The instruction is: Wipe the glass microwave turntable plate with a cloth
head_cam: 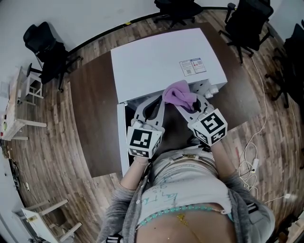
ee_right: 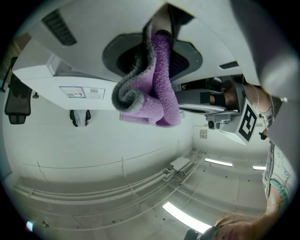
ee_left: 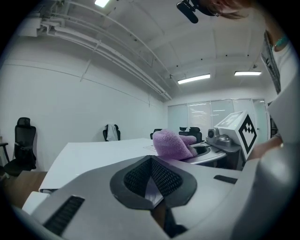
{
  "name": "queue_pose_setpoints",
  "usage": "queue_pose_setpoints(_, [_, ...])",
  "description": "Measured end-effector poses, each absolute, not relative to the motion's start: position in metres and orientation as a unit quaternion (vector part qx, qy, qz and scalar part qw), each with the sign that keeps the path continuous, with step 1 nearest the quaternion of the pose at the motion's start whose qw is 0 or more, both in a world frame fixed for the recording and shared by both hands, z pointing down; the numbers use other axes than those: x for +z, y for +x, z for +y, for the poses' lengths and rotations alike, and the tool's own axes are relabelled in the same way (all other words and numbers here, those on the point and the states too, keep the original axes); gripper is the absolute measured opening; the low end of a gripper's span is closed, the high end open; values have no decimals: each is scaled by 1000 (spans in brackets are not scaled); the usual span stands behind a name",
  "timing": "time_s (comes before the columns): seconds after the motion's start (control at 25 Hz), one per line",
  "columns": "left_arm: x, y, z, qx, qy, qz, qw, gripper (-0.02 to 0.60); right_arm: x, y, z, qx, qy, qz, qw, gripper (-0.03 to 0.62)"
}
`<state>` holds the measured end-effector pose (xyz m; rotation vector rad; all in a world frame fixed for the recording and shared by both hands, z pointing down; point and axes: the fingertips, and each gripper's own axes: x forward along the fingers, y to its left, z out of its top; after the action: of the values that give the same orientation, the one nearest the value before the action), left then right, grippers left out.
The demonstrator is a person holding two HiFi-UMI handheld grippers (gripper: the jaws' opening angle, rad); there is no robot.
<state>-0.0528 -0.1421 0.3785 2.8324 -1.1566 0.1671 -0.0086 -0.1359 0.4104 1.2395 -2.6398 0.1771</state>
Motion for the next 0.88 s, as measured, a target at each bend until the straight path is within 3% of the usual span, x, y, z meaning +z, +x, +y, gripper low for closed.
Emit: queue_pose_setpoints(0.88, [381, -52, -143, 58, 923, -378, 37, 11, 414, -9, -135, 69, 420, -898, 111, 112])
